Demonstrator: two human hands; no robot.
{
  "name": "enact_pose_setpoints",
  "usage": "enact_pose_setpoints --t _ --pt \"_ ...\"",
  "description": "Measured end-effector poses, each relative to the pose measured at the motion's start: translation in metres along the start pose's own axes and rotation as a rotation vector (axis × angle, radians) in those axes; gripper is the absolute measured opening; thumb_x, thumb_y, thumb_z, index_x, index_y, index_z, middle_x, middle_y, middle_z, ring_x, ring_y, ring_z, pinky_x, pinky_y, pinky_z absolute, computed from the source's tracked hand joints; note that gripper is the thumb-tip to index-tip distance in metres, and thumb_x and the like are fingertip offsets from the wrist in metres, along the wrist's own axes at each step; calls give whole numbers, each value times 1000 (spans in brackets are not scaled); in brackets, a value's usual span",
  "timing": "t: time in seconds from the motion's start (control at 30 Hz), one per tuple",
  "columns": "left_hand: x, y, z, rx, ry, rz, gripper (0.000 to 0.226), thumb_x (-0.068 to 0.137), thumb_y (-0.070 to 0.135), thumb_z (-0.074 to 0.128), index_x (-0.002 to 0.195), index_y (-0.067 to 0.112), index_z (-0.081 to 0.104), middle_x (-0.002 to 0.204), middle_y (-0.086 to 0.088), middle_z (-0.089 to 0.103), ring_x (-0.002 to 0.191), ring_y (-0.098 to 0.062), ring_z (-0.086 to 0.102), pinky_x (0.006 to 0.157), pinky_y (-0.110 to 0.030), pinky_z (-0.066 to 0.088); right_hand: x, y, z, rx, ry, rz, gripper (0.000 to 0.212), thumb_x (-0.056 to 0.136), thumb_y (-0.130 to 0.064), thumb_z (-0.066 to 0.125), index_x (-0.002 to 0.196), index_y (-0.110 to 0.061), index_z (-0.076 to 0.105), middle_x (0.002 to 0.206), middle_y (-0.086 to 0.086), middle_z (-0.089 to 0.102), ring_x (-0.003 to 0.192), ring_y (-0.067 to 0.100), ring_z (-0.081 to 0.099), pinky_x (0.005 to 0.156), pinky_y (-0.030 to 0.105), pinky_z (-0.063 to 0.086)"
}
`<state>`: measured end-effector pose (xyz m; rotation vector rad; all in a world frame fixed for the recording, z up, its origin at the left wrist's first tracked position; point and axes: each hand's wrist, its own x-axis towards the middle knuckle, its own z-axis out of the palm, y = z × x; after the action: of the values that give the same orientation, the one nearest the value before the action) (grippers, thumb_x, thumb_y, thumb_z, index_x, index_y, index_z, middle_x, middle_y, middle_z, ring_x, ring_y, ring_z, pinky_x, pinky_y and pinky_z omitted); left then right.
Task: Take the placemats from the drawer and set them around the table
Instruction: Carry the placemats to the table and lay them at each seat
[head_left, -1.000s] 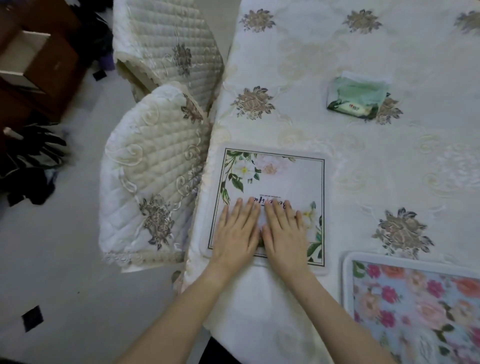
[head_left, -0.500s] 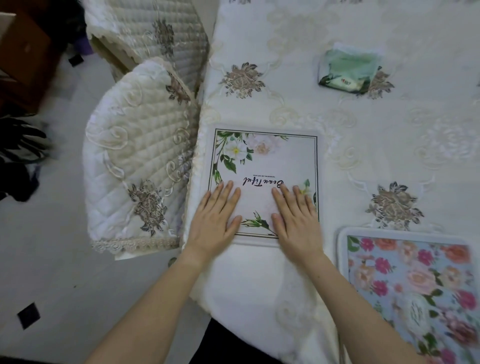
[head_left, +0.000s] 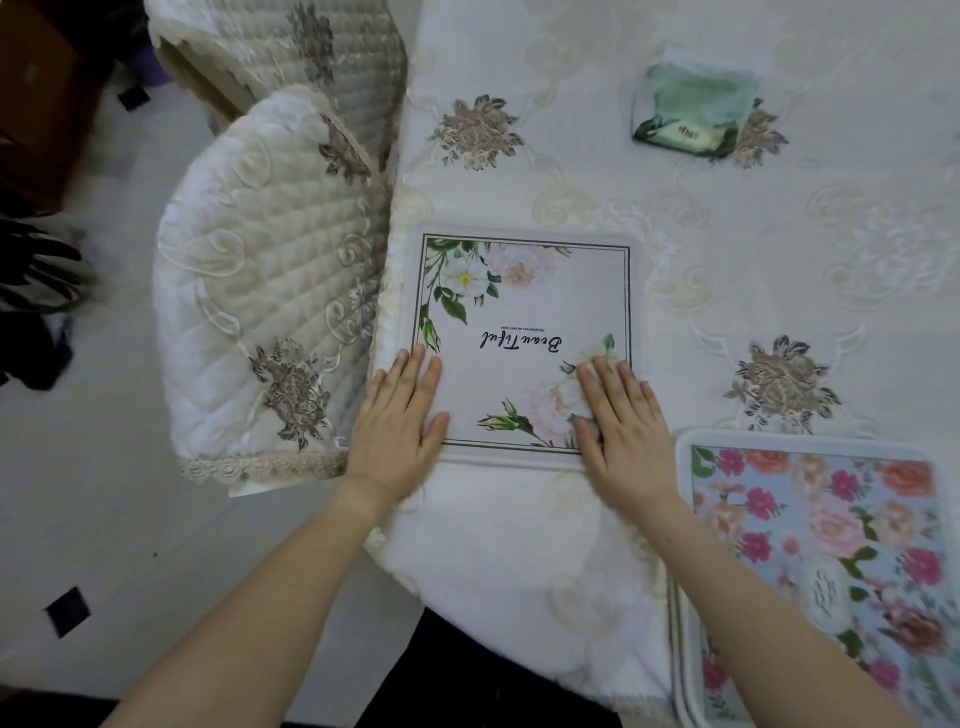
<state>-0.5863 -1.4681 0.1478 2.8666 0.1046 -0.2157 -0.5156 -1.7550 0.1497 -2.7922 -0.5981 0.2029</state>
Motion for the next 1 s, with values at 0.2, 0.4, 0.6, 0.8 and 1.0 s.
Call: enact_pose_setpoints --t 0.2,0.4,0.6,0.8,1.0 --pt "5 8 -38 108 -191 -17 73 90 55 0 156 24 7 163 0 4 150 -16 1 122 -44 7 5 -5 -19 -47 -126 1 61 97 -48 21 154 -24 24 158 3 29 148 23 22 120 35 12" --pt "-1 25 -107 28 -4 127 68 91 44 12 136 12 52 133 -6 57 122 -25 51 99 -40 42 -10 -37 -88 47 81 -50 56 97 -37 30 144 -12 45 139 9 55 125 26 52 99 40 45" --pt "-59 73 -141 -39 380 388 44 96 32 41 128 8 60 124 -7 64 114 -27 58 100 -42 43 -83 -62 -136 46 408 -15 45 99 -32 39 137 -11 53 132 7 59 121 25 51 99 41 43" --pt "-124 98 -106 -120 283 440 48 98 35 37 137 12 53 135 -5 58 125 -26 52 109 -46 38 -187 -69 -115 -1 408 136 47 100 -36 37 139 -14 51 135 6 57 124 26 51 104 44 39" --pt "-158 104 -57 -97 83 471 51 96 38 36 131 8 59 124 -7 65 111 -27 62 95 -41 51 -262 -47 -79 44 301 304 51 98 -40 33 136 -11 53 129 9 61 115 28 58 95 44 49"
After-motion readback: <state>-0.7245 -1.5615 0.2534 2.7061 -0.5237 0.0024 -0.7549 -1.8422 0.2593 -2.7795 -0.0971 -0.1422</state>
